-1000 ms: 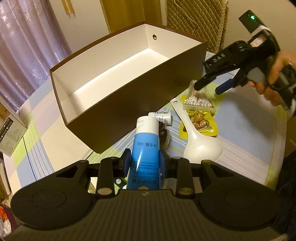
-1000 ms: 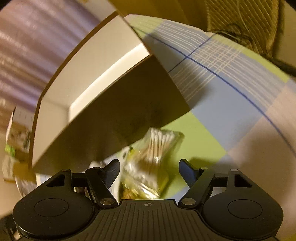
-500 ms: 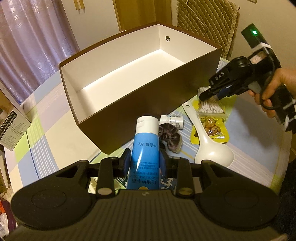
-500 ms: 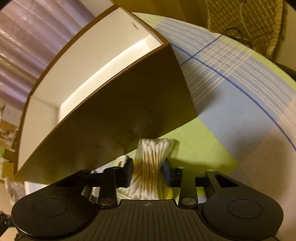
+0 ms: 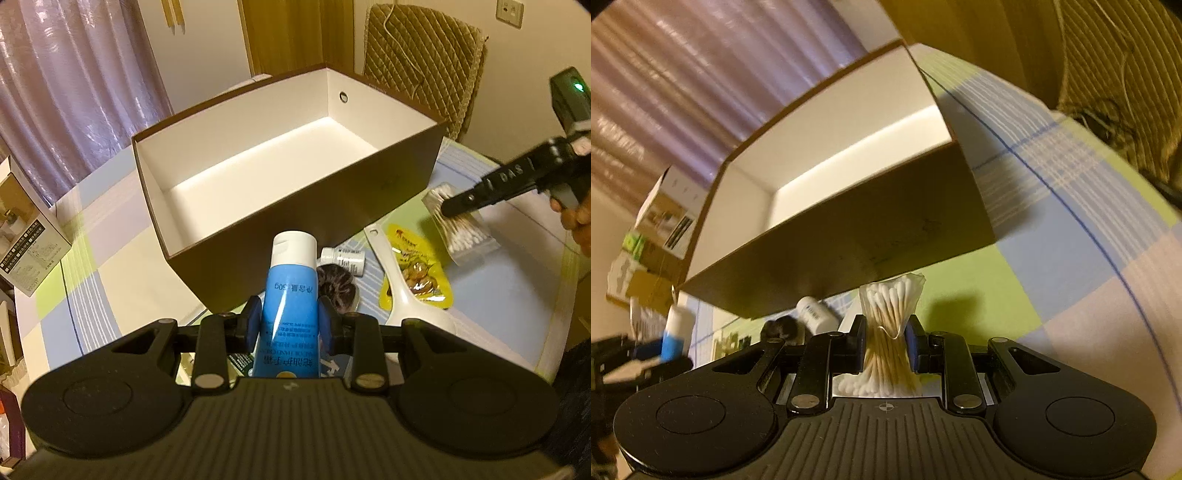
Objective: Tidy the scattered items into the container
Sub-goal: 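Lift the blue tube with the left tool while the right tool grasps the cotton-swab bag, then carry both items over the box and release them inside with both tools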
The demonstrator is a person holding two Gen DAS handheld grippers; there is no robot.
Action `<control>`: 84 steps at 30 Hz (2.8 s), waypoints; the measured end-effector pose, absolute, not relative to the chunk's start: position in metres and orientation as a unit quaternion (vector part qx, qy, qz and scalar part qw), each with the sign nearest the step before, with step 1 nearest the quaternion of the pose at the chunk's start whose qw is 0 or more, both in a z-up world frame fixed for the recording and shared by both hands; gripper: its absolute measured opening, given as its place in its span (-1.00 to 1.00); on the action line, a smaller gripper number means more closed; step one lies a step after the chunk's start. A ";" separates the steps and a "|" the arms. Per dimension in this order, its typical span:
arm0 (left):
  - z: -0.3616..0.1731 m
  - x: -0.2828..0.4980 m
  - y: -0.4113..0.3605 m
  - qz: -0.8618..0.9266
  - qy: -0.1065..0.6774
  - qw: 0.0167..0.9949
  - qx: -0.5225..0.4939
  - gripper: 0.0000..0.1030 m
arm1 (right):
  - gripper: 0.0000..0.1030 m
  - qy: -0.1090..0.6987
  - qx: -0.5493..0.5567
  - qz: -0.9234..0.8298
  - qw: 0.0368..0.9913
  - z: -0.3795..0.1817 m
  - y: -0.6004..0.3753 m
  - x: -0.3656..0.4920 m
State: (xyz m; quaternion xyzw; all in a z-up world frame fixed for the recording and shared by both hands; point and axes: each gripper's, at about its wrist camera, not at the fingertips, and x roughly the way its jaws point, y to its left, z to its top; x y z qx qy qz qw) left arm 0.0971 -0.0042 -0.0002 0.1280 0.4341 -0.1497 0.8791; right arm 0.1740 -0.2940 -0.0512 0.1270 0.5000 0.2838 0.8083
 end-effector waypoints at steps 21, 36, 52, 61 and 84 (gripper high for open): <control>0.042 0.103 -0.031 -0.141 0.373 0.908 0.127 -0.47 | -0.52 0.454 0.090 0.348 0.815 0.003 -0.293 0.175; 0.067 0.136 -0.049 -0.130 0.332 0.926 0.120 -0.47 | -0.52 0.404 0.083 0.392 0.822 0.042 -0.281 0.220; 0.075 0.191 -0.049 -0.113 0.323 0.933 0.110 -0.46 | -0.52 0.386 0.063 0.414 0.822 0.044 -0.257 0.274; 0.058 0.220 -0.045 -0.100 0.343 0.928 0.103 -0.46 | -0.52 0.394 0.031 0.418 0.818 0.031 -0.235 0.297; -0.018 0.282 -0.040 -0.077 0.435 0.896 0.039 -0.47 | -0.52 0.472 -0.039 0.391 0.789 -0.035 -0.184 0.332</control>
